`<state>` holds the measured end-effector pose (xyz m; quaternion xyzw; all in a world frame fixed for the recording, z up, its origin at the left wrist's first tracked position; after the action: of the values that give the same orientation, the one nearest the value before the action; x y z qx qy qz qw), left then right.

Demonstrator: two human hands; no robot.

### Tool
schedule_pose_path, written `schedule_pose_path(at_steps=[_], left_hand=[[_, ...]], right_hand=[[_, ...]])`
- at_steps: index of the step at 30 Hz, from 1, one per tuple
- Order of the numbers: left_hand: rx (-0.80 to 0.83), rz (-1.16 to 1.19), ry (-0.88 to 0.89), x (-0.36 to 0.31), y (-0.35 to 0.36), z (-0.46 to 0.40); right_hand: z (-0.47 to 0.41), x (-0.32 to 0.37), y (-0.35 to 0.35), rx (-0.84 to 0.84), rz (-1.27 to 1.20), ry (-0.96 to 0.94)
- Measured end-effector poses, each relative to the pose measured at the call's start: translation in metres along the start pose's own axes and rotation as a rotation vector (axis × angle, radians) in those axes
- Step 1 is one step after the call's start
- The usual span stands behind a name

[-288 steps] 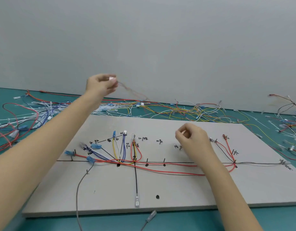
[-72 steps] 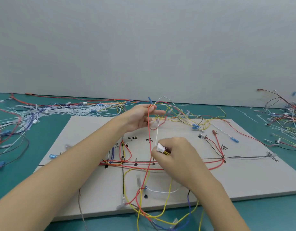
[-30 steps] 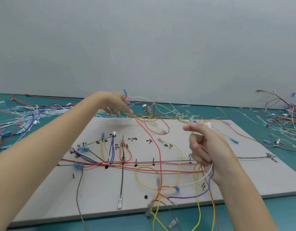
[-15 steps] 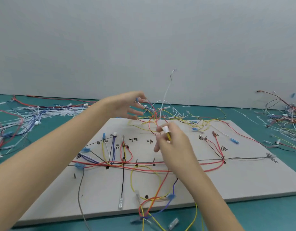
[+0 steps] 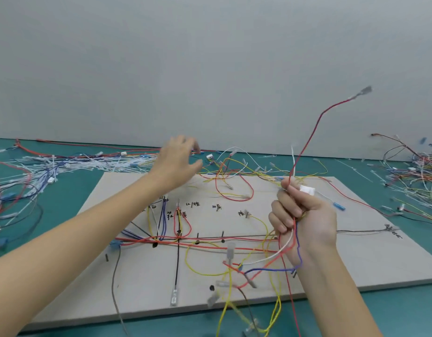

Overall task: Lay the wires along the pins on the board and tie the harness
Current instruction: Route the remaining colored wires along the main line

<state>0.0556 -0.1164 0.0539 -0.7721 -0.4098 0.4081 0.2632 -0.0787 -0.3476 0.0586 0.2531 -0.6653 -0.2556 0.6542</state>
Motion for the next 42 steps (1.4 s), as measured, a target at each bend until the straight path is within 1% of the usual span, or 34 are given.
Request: schedule_pose_path(at_steps=[1,2,3,5,6,7,10,12,14,16,18,20,22,24,25,26,27,29,30,31,33,34,35,36,37,38,39,40,41,42], left_hand=[[0.074,0.14,0.062,-0.009,0.003,0.006],[0.186,0.253,0.088,-0.018,0.007,0.012],[0.306,0.306,0.102,-0.026,0.013,0.017],[0.485,0.278,0.112,-0.036,0.027,0.023],[0.515,0.239,0.121,-0.037,0.034,0.023],[0.504,0.201,0.131,-0.037,0.039,0.022],[0.384,0.051,0.168,-0.035,0.045,0.013],[0.327,-0.001,0.13,-0.031,0.046,0.004],[0.325,-0.001,0.063,-0.026,0.049,-0.006],[0.397,-0.012,-0.001,-0.021,0.054,-0.013],[0.448,0.034,-0.08,-0.016,0.056,-0.016],[0.42,0.153,-0.159,-0.013,0.055,-0.016],[0.356,0.257,-0.202,-0.017,0.048,-0.015],[0.235,0.325,-0.206,-0.026,0.037,-0.01],[0.215,0.395,-0.214,-0.032,0.031,-0.006],[0.254,0.51,-0.232,-0.037,0.025,-0.003],[0.351,0.65,-0.277,-0.043,0.019,0.001],[0.616,0.907,-0.397,-0.055,0.004,0.01],[0.702,1.011,-0.419,-0.059,-0.002,0.013],[0.736,1.091,-0.419,-0.062,-0.01,0.014],[0.753,1.186,-0.388,-0.061,-0.028,0.017],[0.803,1.222,-0.36,-0.059,-0.036,0.021],[0.926,1.262,-0.323,-0.059,-0.045,0.027],[1.113,1.289,-0.267,-0.061,-0.053,0.036],[1.306,1.272,-0.191,-0.062,-0.059,0.047],[1.447,1.222,-0.101,-0.062,-0.063,0.058],[1.506,1.164,-0.03,-0.062,-0.066,0.067],[1.503,1.115,-0.005,-0.063,-0.069,0.073],[1.452,1.082,-0.026,-0.064,-0.072,0.077],[1.364,1.064,-0.071,-0.065,-0.076,0.079]], right_hand=[[-0.001,-0.001,0.0,0.002,-0.025,0.029],[-0.001,-0.003,0.0,0.002,-0.041,0.06],[-0.001,-0.004,0.0,0.002,-0.056,0.09],[-0.001,-0.008,0.001,0.017,-0.1,0.148],[-0.001,-0.01,0.0,0.029,-0.127,0.173],[-0.001,-0.011,0.0,0.042,-0.154,0.194],[-0.001,-0.012,-0.004,0.072,-0.223,0.243],[-0.001,-0.012,-0.006,0.091,-0.255,0.276],[0.0,-0.012,-0.006,0.112,-0.259,0.311],[0.001,-0.011,-0.004,0.138,-0.224,0.343],[0.003,-0.01,-0.003,0.176,-0.166,0.356],[0.005,-0.008,-0.001,0.238,-0.084,0.374],[0.008,-0.005,0.001,0.327,0.046,0.425],[0.012,-0.004,0.003,0.455,0.218,0.485],[0.015,-0.004,0.006,0.528,0.309,0.513],[0.018,-0.003,0.009,0.6,0.408,0.533],[0.02,-0.002,0.013,0.668,0.516,0.543],[0.026,-0.001,0.02,0.775,0.77,0.528],[0.029,0.001,0.024,0.804,0.897,0.513],[0.03,0.002,0.026,0.809,1.007,0.499],[0.031,0.005,0.029,0.782,1.165,0.465],[0.031,0.006,0.029,0.761,1.223,0.433],[0.03,0.007,0.03,0.738,1.264,0.39],[0.03,0.007,0.031,0.717,1.281,0.344],[0.031,0.007,0.034,0.708,1.277,0.302],[0.032,0.006,0.037,0.71,1.264,0.271],[0.032,0.005,0.039,0.72,1.255,0.256],[0.032,0.004,0.042,0.729,1.256,0.249],[0.033,0.003,0.043,0.737,1.259,0.243],[0.032,0.001,0.043,0.74,1.237,0.239]])
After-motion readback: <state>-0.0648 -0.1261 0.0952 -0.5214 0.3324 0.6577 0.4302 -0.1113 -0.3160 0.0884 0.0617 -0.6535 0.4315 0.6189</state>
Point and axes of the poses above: each hand's wrist, its own z-axis away from the middle knuckle, its own y-axis out of the palm, x = y × z, the point moved 2 cm from there along -z, towards the middle knuckle, and after that the axes turned 4 degrees about z, right-handed, at the moved point
